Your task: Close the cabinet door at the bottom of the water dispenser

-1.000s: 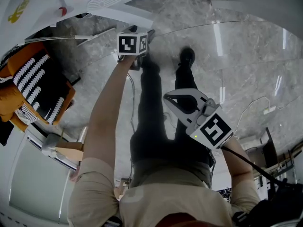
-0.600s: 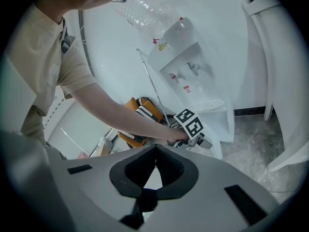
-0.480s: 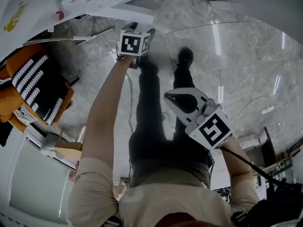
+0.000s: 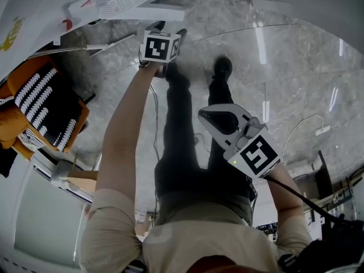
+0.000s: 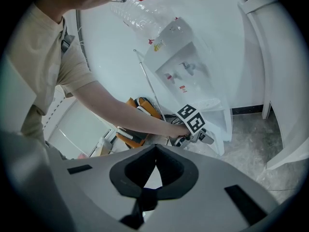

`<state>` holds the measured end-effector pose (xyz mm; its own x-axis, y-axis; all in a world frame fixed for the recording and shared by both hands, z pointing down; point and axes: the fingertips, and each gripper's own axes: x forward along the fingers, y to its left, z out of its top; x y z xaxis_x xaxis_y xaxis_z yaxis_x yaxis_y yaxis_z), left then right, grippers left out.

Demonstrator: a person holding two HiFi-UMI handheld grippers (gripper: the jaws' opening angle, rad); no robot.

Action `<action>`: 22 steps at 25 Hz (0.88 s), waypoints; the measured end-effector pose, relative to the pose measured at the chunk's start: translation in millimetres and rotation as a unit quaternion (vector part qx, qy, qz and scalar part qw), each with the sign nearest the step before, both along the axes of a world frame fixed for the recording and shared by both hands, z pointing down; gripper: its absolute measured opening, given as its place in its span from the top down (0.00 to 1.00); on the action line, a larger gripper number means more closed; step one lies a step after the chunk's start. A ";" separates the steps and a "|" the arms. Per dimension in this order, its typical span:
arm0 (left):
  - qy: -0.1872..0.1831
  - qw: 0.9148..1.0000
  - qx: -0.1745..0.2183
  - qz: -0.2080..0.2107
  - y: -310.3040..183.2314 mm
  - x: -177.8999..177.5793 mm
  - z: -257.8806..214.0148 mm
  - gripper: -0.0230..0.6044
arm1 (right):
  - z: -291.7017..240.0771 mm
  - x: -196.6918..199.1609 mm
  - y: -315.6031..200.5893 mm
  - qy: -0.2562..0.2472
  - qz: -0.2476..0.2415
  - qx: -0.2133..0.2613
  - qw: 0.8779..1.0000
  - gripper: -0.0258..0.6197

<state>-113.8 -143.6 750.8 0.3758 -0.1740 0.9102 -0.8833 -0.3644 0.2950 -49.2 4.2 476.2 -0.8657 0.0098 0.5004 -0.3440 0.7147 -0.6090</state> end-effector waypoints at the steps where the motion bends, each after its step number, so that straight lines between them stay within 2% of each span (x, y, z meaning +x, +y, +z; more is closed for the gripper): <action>1: 0.000 1.000 0.001 0.002 -1.4 0.5 0.2 0.51 | 0.8 0.9 -0.5 0.001 0.001 -0.001 1.000 0.94; 22: -0.018 0.999 0.029 0.024 -40.3 0.8 4.9 0.51 | 8.6 7.3 -6.5 0.008 0.000 -0.009 1.000 0.94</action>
